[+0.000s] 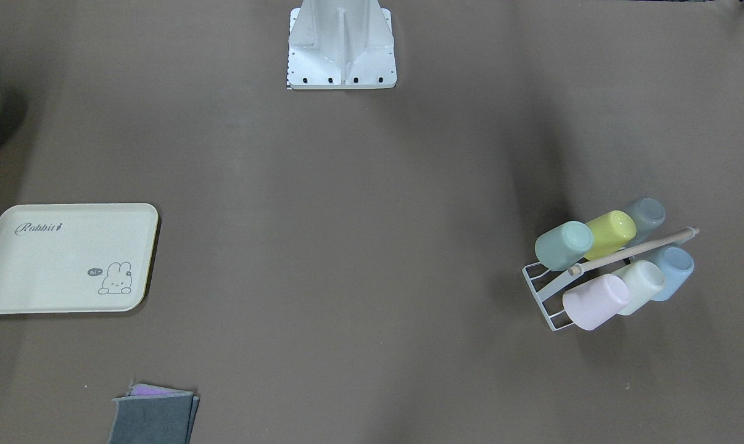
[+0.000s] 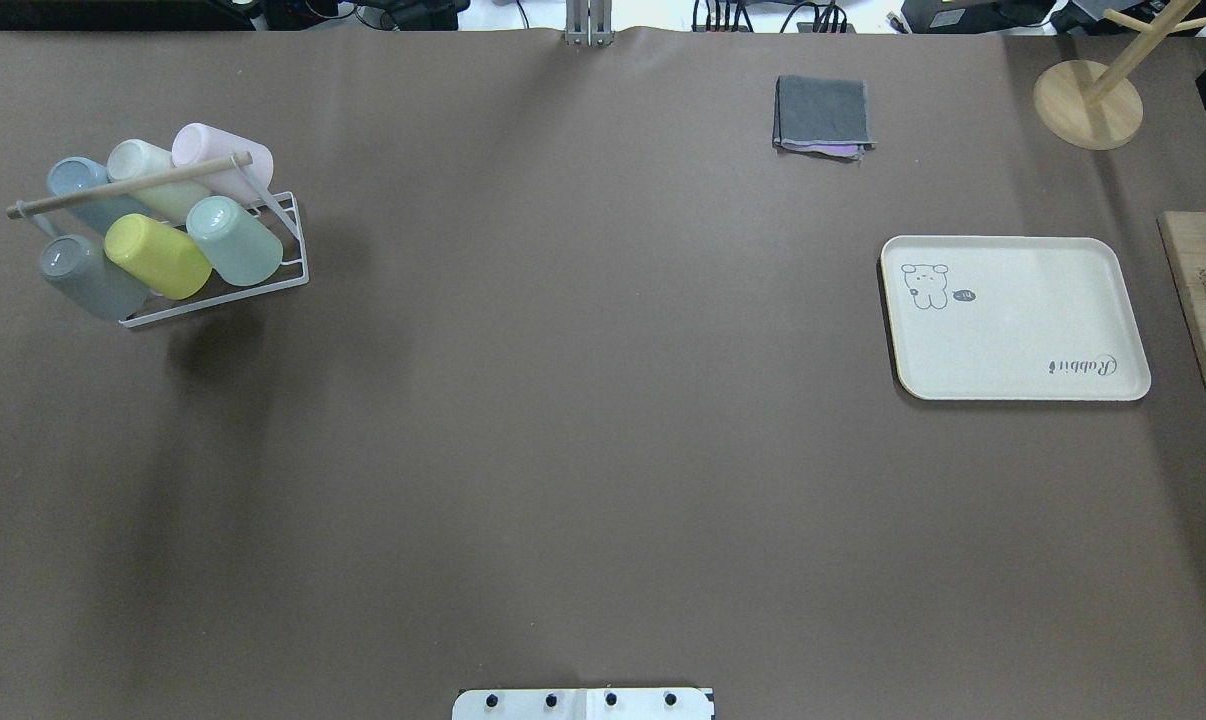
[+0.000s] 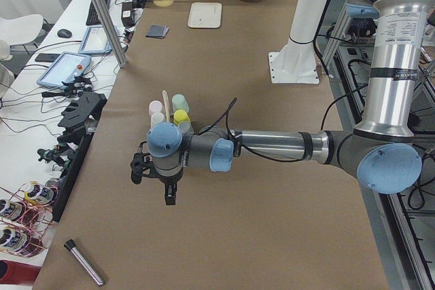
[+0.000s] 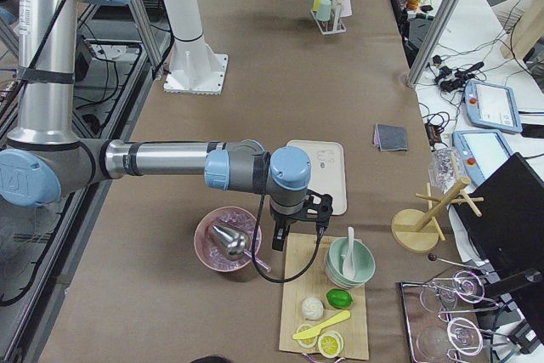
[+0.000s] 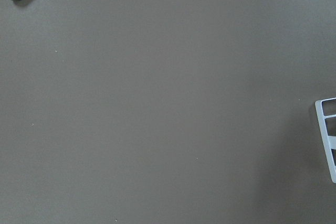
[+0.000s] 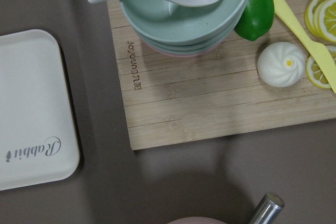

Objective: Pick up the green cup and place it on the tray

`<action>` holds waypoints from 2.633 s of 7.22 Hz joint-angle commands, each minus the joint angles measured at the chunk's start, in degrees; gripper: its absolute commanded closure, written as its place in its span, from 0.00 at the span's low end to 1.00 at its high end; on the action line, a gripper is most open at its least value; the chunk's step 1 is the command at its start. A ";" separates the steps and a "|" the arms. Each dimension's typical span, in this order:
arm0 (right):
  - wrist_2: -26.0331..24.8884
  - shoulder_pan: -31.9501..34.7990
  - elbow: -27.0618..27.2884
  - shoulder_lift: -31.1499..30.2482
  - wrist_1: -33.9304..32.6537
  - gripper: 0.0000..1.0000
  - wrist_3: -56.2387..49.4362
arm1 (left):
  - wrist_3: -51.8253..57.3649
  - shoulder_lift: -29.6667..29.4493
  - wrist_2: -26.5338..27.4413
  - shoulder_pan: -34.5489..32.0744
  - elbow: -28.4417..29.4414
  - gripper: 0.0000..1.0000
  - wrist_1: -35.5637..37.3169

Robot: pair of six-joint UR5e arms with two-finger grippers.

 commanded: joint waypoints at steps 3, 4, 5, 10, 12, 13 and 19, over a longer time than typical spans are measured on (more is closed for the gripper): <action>0.53 -2.97 0.61 0.57 -0.62 0.00 1.75 | 0.00 0.00 0.09 0.00 -0.04 0.01 0.00; 0.53 -4.82 0.61 1.79 -0.53 0.00 3.50 | 0.00 0.00 0.00 0.00 -0.04 0.01 0.00; 0.62 -6.14 0.44 3.37 -0.44 0.00 4.91 | 0.00 0.00 0.00 0.00 0.05 0.01 0.00; 0.35 -14.05 -5.87 10.32 0.26 0.00 6.15 | 0.00 0.00 0.09 0.00 0.05 0.01 0.00; 0.44 -15.03 -10.52 12.95 0.35 0.00 6.15 | 0.00 0.00 0.09 0.00 0.05 0.01 0.00; 0.35 -15.90 -11.33 13.66 0.35 0.00 6.15 | 0.00 0.00 0.00 0.00 -0.04 0.01 0.00; 0.09 -18.81 -16.77 16.83 5.06 0.01 12.82 | 0.00 0.00 -0.18 0.00 -0.04 0.01 0.00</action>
